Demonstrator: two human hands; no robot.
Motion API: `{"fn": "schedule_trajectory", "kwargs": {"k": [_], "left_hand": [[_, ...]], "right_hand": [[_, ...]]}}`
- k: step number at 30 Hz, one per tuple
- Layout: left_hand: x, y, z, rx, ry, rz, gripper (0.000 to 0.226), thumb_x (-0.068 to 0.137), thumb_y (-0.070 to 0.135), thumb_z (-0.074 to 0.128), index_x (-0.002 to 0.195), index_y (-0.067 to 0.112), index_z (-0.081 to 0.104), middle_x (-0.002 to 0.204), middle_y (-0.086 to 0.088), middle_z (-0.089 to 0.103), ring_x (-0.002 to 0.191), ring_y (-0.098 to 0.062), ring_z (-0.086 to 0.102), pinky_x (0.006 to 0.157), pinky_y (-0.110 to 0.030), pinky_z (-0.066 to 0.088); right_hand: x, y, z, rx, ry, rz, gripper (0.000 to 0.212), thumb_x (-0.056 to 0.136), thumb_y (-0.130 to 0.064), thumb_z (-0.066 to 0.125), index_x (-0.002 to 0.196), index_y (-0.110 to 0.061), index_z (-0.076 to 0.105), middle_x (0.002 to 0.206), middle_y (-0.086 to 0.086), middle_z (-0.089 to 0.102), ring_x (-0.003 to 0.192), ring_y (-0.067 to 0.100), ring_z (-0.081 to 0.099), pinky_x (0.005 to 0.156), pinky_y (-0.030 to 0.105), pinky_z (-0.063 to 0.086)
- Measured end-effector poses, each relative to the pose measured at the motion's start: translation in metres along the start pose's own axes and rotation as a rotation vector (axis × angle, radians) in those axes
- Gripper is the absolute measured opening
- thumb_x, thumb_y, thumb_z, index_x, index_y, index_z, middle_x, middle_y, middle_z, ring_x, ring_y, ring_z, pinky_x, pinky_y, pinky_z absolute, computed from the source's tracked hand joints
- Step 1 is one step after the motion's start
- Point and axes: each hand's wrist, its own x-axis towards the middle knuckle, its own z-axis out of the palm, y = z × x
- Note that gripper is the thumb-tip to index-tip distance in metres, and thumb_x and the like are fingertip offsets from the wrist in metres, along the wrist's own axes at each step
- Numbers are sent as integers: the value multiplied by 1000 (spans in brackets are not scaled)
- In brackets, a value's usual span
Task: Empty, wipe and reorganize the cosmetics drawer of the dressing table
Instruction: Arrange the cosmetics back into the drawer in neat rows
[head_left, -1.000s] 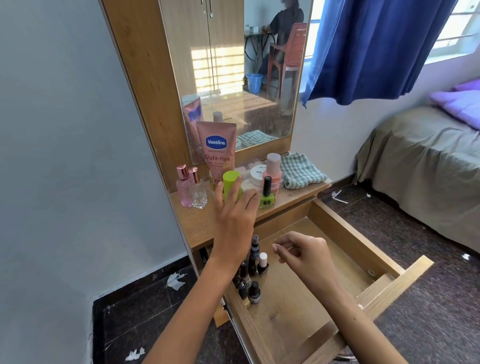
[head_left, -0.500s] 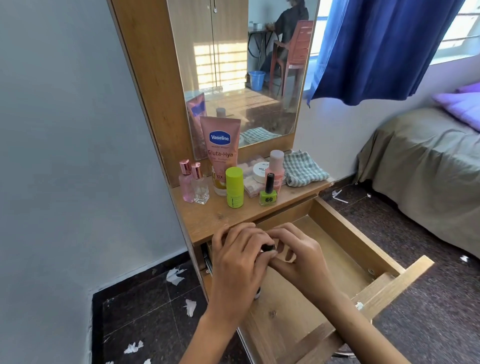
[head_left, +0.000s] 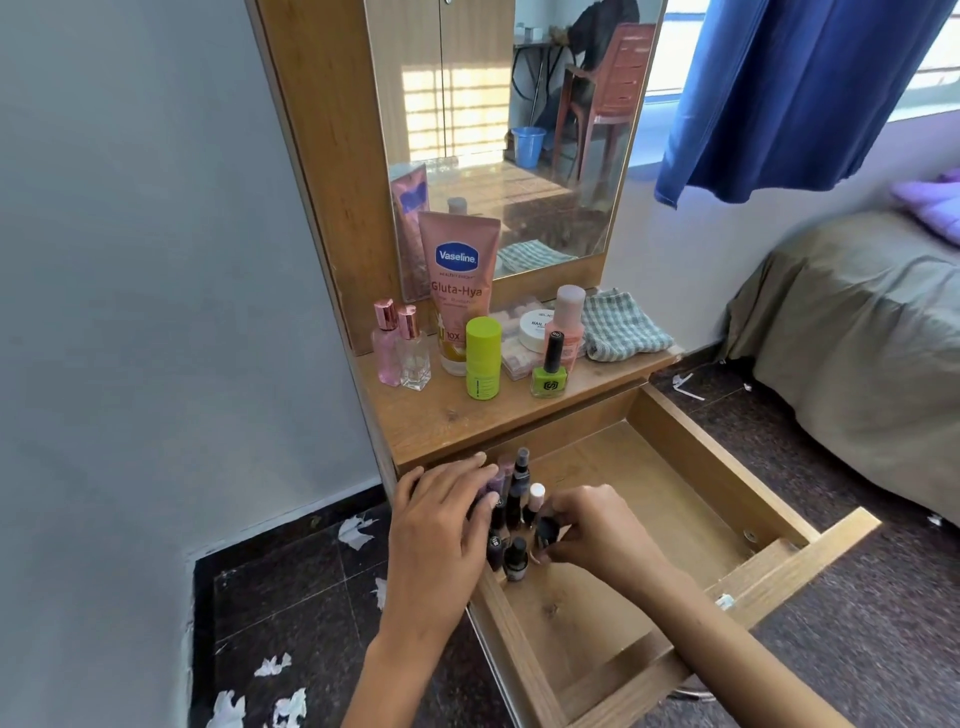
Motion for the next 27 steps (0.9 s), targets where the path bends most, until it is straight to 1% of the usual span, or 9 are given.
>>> {"fn": "schedule_trajectory", "kwargs": {"k": [7, 10, 13, 15, 17, 20, 23, 25, 27], "left_hand": [[-1, 8, 5, 2, -36, 9, 27, 88, 13, 67, 114, 21, 69, 123, 10, 63, 115, -7, 55, 102, -42, 39], [-1, 11, 5, 9, -48, 12, 27, 88, 14, 67, 114, 22, 69, 125, 10, 62, 118, -6, 53, 104, -41, 36], [0, 10, 7, 22, -85, 29, 29, 89, 19, 66, 117, 24, 68, 129, 9, 60, 122, -8, 50, 109, -39, 31], [0, 9, 7, 24, -147, 64, 26, 89, 26, 65, 115, 25, 69, 129, 8, 60, 123, -10, 50, 108, -34, 28], [0, 7, 9, 41, -227, 94, 26, 90, 35, 62, 114, 27, 69, 126, 7, 61, 121, -13, 49, 102, -26, 26], [-2, 4, 12, 118, -339, 119, 33, 93, 47, 52, 120, 35, 65, 130, 6, 55, 125, -14, 39, 102, -25, 18], [-4, 1, 17, 161, -406, 118, 35, 93, 53, 45, 121, 41, 62, 137, 7, 46, 129, -14, 30, 104, -26, 14], [-5, 1, 19, 178, -427, 112, 34, 93, 53, 44, 121, 43, 61, 139, 8, 43, 130, -13, 27, 105, -27, 13], [-6, 0, 20, 186, -435, 105, 34, 93, 53, 44, 121, 43, 60, 140, 8, 40, 130, -12, 24, 106, -27, 12]], "right_hand": [[-2, -3, 3, -87, -33, -42, 23, 74, -19, 79, 94, -23, 68, 94, -6, 72, 83, 9, 68, 73, 27, 56], [-4, -1, -3, -79, -34, -2, 36, 74, -20, 81, 107, -27, 67, 102, -11, 72, 84, 3, 68, 75, 24, 56], [-7, 2, -17, -47, -3, 66, 39, 72, -17, 82, 106, -28, 68, 95, -14, 72, 77, -2, 64, 79, 27, 56], [-7, 2, -29, 3, 122, 66, 28, 72, -18, 82, 96, -29, 70, 84, -16, 71, 72, -4, 64, 77, 29, 58], [-5, -4, -39, 90, 344, 8, 21, 75, -22, 80, 92, -27, 70, 76, -16, 69, 67, -6, 63, 72, 29, 59], [9, -18, -50, 143, 615, -50, 40, 80, -25, 76, 118, -27, 63, 79, -17, 65, 67, 0, 63, 71, 27, 57], [27, -28, -54, 49, 703, -92, 60, 85, -27, 71, 140, -28, 46, 95, -6, 63, 68, 9, 61, 68, 27, 55], [36, -32, -54, -20, 716, -90, 64, 87, -28, 69, 144, -28, 41, 103, 1, 58, 67, 15, 60, 65, 29, 53], [42, -33, -53, -53, 729, -91, 62, 86, -28, 70, 142, -27, 44, 107, 4, 54, 71, 18, 61, 66, 32, 53]]}}
